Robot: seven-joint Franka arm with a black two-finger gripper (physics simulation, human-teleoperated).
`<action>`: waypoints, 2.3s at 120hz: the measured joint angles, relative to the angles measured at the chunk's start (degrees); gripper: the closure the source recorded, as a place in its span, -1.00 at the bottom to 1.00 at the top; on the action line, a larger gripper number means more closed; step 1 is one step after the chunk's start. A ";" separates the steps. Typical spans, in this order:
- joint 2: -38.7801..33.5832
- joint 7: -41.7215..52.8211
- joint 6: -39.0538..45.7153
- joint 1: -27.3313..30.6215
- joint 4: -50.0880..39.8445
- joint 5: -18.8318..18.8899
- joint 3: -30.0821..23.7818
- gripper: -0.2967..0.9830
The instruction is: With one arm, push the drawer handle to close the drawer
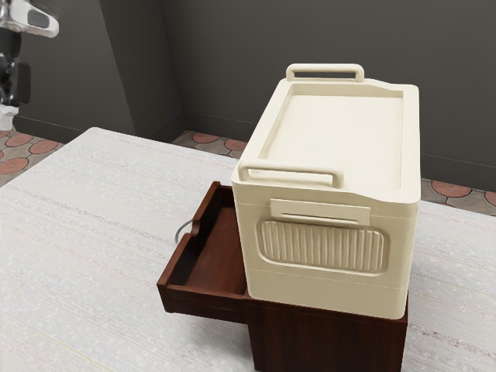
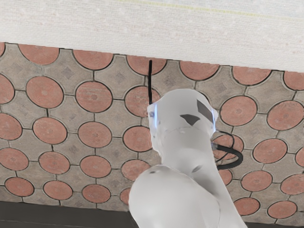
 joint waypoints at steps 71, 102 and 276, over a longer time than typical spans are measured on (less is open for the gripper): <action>-4.00 19.29 39.27 3.62 -16.30 2.48 -18.55 0.52; -5.65 28.61 59.61 15.56 -36.06 1.43 -27.65 0.65; 0.57 58.11 104.16 2.89 -56.69 -2.65 -24.76 0.69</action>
